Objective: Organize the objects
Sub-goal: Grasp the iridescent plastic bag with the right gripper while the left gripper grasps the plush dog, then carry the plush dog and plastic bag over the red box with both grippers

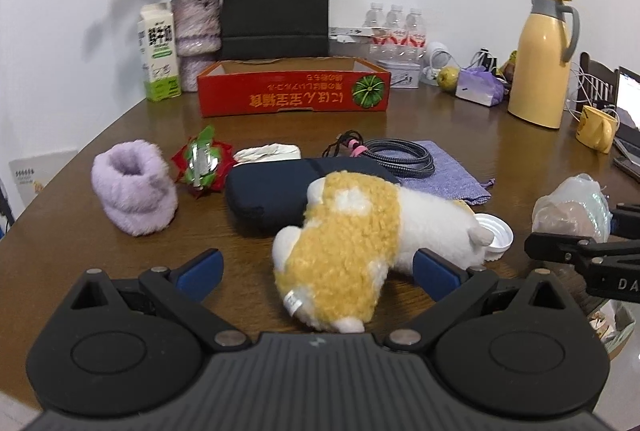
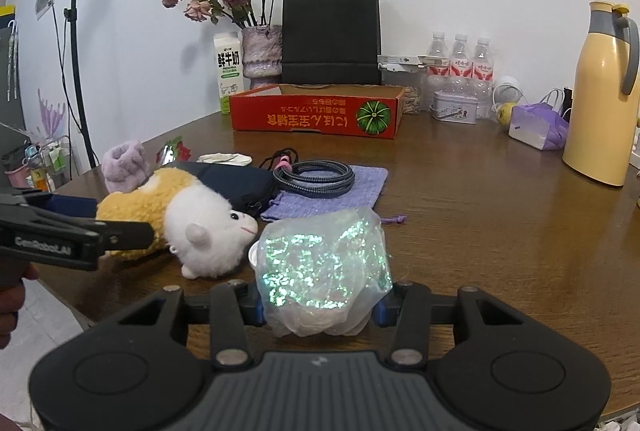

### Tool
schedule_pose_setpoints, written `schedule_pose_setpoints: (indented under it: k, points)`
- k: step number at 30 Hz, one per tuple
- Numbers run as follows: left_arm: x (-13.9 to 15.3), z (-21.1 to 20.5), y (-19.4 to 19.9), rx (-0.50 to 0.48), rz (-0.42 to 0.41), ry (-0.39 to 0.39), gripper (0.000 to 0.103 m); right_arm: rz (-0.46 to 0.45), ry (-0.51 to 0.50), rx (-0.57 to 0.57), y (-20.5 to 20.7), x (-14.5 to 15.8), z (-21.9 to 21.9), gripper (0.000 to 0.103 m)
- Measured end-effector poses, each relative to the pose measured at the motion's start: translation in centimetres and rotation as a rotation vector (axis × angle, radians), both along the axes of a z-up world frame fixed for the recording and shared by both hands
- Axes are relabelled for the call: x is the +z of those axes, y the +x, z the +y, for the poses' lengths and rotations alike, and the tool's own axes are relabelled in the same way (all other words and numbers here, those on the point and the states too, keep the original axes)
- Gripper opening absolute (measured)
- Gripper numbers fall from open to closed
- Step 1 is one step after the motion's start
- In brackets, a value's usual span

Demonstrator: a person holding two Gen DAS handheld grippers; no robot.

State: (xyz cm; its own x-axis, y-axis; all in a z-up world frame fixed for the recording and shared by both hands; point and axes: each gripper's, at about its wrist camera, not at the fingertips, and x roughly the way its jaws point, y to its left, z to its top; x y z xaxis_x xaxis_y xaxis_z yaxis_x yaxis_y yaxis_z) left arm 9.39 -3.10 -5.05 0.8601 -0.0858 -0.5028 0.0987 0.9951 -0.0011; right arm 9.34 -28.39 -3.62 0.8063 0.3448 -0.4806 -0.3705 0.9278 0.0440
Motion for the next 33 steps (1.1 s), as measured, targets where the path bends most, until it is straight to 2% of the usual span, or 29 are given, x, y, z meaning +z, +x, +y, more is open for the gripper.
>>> schedule_pose_setpoints:
  k: [1, 3, 4, 7, 11, 18, 21, 23, 27, 28, 30, 31, 33]
  points:
    - [-0.2, 0.0, 0.1, -0.013, -0.005, -0.005, 0.097, 0.002, 0.000, -0.001, 0.0, 0.0, 0.0, 0.044]
    - [-0.5, 0.2, 0.1, -0.038, -0.009, -0.026, 0.078, 0.006, 0.000, -0.001, 0.0, -0.1, 0.1, 0.044]
    - [-0.6, 0.3, 0.1, -0.052, -0.007, -0.043, 0.063, 0.009, -0.001, -0.001, 0.0, -0.2, 0.1, 0.044]
    - [-0.8, 0.7, -0.4, -0.077, -0.022, -0.077, 0.056, 0.014, -0.002, 0.002, -0.1, -0.2, 0.3, 0.044]
    - [-0.8, 1.4, -1.3, -0.045, -0.043, -0.082, 0.053, 0.014, -0.002, 0.002, -0.2, -0.2, 0.5, 0.044]
    - [-0.7, 3.5, -2.7, 0.076, -0.053, -0.079, 0.054, 0.017, -0.009, 0.005, -0.8, -0.2, 1.2, 0.044]
    - [-0.5, 3.6, -2.8, 0.065, -0.053, -0.078, 0.069, 0.017, -0.013, 0.008, -1.0, -0.2, 1.6, 0.044]
    - [-0.3, 3.6, -2.9, 0.048, -0.062, -0.076, 0.090, 0.016, -0.016, 0.009, -1.1, -0.1, 1.8, 0.044]
    - [-0.4, 3.6, -2.1, 0.019, -0.036, -0.066, 0.092, 0.014, -0.019, 0.000, -1.2, 0.2, 1.7, 0.044]
    - [-0.5, 3.8, -1.8, 0.016, -0.026, -0.076, 0.089, 0.013, -0.019, -0.002, -1.2, 0.2, 1.7, 0.044]
    - [-0.8, 4.2, -1.4, -0.001, -0.003, -0.104, 0.070, 0.012, -0.020, -0.004, -1.3, 0.3, 1.7, 0.044]
    - [-1.0, 4.4, -1.2, -0.005, 0.009, -0.117, 0.056, 0.011, -0.021, -0.004, -1.3, 0.3, 1.8, 0.044]
    - [-1.2, 4.8, -1.3, -0.010, 0.010, -0.148, 0.053, 0.011, -0.022, -0.005, -1.3, 0.3, 1.8, 0.044]
